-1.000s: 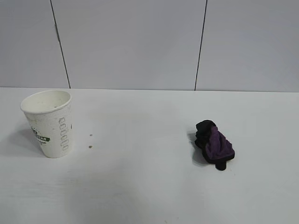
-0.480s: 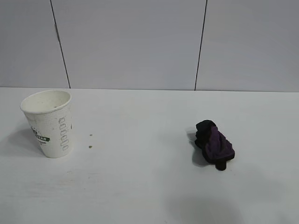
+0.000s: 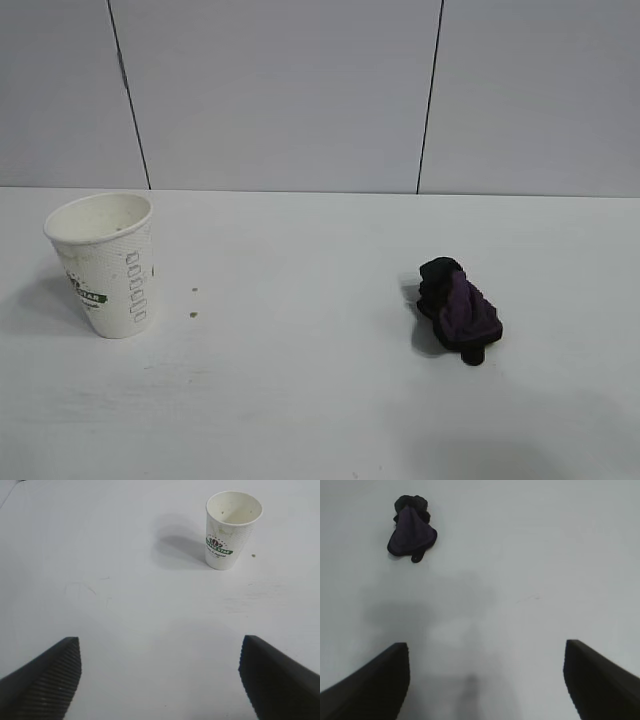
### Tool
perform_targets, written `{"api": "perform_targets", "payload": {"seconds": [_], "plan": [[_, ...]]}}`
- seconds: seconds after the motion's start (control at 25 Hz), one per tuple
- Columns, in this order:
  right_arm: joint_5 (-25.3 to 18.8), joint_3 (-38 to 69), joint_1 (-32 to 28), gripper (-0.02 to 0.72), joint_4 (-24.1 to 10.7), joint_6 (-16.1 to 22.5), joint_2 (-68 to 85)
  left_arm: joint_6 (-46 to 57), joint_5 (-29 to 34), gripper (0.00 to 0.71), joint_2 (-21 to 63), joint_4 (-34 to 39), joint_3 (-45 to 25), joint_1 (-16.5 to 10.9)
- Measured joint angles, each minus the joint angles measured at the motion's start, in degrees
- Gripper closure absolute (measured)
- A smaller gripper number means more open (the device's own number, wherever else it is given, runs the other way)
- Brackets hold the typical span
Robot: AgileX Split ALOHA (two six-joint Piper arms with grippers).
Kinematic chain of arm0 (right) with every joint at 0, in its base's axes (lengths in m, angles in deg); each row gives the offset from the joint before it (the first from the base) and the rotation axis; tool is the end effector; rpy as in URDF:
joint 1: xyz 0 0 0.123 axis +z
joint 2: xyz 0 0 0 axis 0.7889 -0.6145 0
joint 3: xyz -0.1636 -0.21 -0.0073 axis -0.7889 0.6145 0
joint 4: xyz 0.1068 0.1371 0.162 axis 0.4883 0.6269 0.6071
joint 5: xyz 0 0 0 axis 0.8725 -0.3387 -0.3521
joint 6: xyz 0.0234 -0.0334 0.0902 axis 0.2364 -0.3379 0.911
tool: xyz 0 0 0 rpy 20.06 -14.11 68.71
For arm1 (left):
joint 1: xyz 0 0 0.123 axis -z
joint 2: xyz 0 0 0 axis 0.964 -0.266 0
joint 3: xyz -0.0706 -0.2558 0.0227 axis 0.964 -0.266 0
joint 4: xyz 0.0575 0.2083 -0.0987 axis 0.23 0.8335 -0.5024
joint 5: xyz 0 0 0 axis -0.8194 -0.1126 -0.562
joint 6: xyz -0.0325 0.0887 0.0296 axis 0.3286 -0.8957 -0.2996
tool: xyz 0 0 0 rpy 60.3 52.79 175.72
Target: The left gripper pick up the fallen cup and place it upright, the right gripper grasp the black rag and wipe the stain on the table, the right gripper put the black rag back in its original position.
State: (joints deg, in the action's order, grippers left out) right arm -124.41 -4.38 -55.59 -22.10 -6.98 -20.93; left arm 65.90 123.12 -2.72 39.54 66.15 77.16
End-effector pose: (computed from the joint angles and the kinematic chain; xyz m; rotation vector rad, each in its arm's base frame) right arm 0.0367 0.0042 0.2526 0.0336 2.2792 0.0403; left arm 0.0055 -0.0018 0.2560 0.1156 2.1123 -0.0105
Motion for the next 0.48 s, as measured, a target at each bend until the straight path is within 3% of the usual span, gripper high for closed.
{"api": "perform_targets", "payload": {"seconds": [0.12,0.48], "plan": [[0.01,0.0,1.12,0.126,-1.64,2.13,1.92,0.0,0.0,0.092,0.0,0.0,0.0,0.0],[-0.11,0.0,1.12,0.126,-2.47,2.48,6.49,0.0,0.0,0.092,0.0,0.0,0.0,0.0]]}}
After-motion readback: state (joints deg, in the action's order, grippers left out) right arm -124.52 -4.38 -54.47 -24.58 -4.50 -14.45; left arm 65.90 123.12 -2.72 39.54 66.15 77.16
